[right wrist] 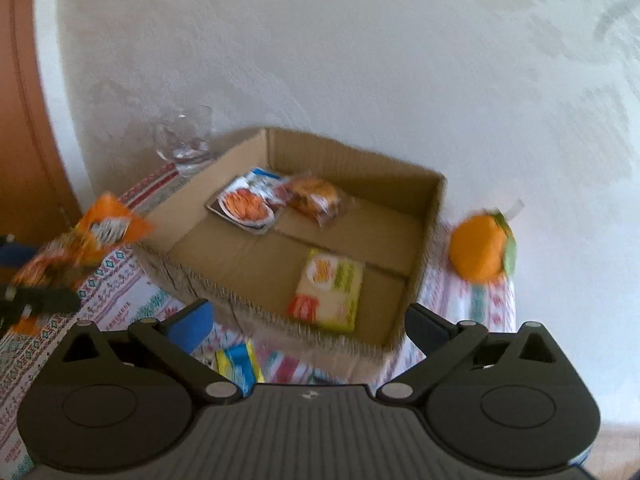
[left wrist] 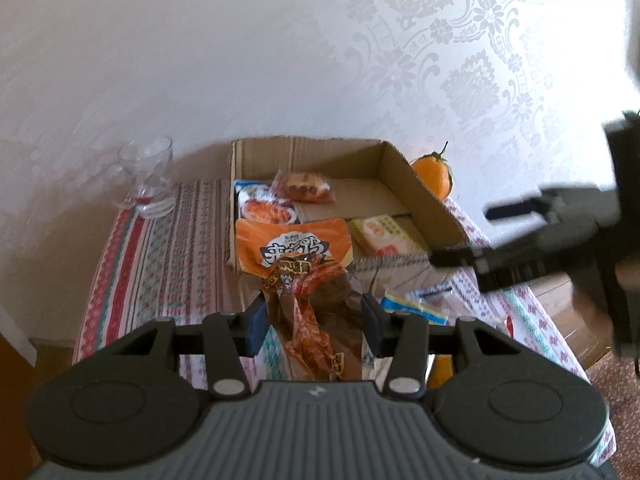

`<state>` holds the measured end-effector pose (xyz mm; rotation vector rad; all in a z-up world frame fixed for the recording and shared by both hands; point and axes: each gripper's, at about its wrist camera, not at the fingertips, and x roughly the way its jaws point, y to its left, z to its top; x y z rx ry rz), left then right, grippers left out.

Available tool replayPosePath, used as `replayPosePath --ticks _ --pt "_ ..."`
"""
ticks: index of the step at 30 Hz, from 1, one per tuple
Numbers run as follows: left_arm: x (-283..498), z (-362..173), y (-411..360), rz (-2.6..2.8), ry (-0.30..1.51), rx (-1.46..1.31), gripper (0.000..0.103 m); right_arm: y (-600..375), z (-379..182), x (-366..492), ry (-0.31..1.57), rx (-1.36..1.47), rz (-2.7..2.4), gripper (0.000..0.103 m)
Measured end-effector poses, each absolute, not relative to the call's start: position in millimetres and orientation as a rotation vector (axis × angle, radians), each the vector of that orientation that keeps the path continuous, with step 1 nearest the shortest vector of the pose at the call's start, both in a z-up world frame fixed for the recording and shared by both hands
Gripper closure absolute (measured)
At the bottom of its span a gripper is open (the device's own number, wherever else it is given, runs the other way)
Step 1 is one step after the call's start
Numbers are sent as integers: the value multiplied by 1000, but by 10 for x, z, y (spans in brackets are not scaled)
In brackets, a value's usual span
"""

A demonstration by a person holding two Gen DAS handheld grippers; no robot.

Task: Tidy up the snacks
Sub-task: 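Carry both packets into the cardboard box and open both tools to release them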

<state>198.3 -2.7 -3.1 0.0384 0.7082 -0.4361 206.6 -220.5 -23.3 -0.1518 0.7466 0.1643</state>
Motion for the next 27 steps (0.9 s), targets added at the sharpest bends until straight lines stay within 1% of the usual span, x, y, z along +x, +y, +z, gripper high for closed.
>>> replayPosePath --ticks 9,19,22,23,24,25,26,27 --pt "2433 43 -305 -451 677 70 56 -2187 -279 1482 682 -11 96 0" --pt "3011 -82 -537 -403 674 79 56 -2048 -280 1317 698 -67 137 0" --pt "3115 -149 -560 -371 698 71 54 -2013 -291 1313 704 -80 140 0" --pt "3146 -180 -569 -344 704 73 45 -2010 -294 1306 704 -77 144 0" --pt "3154 -187 -563 -318 702 72 28 -2011 -294 1302 703 -70 150 0" --pt "3149 -191 -562 -296 688 72 19 -2018 -294 1296 701 -63 154 0" --pt "3123 -192 -550 -287 671 73 11 -2023 -297 1294 702 -58 155 0" --pt "3087 -181 -542 -284 651 73 11 -2023 -300 1292 705 -57 153 0"
